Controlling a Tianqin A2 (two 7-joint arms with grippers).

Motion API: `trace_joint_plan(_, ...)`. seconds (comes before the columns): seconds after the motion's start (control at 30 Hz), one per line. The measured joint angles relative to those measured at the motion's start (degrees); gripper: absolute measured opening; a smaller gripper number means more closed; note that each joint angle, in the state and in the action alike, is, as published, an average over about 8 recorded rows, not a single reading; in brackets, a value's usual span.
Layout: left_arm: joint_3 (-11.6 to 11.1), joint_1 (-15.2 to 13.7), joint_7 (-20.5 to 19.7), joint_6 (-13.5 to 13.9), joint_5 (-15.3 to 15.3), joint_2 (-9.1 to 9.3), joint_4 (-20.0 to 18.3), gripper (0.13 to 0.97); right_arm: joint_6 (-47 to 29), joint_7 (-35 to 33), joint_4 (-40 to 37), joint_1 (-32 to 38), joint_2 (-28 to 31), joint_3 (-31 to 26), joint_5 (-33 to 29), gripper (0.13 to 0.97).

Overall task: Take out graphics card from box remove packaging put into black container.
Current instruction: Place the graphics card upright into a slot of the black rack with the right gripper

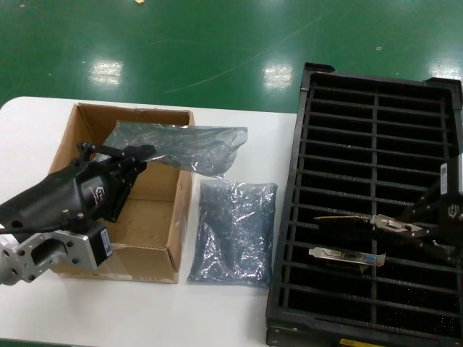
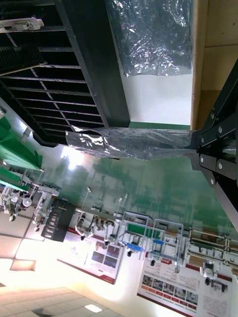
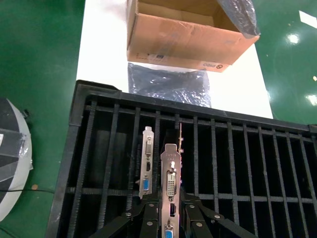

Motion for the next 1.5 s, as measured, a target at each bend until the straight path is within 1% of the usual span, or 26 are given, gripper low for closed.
trace_joint_plan(0.67,0.0,0.0,0.0,0.0,0.0,0.0,0.0,0.14,-3.9,-1.0,-3.7,3.7,-3.6,-4.0,-2.8,0.19)
trace_joint_plan(1.5,0.0,0.0,0.0,0.0,0.0,0.0,0.0,0.14,-4.2,1.3,-2.7,5.4,-6.5,-5.0,-4.4,0.19)
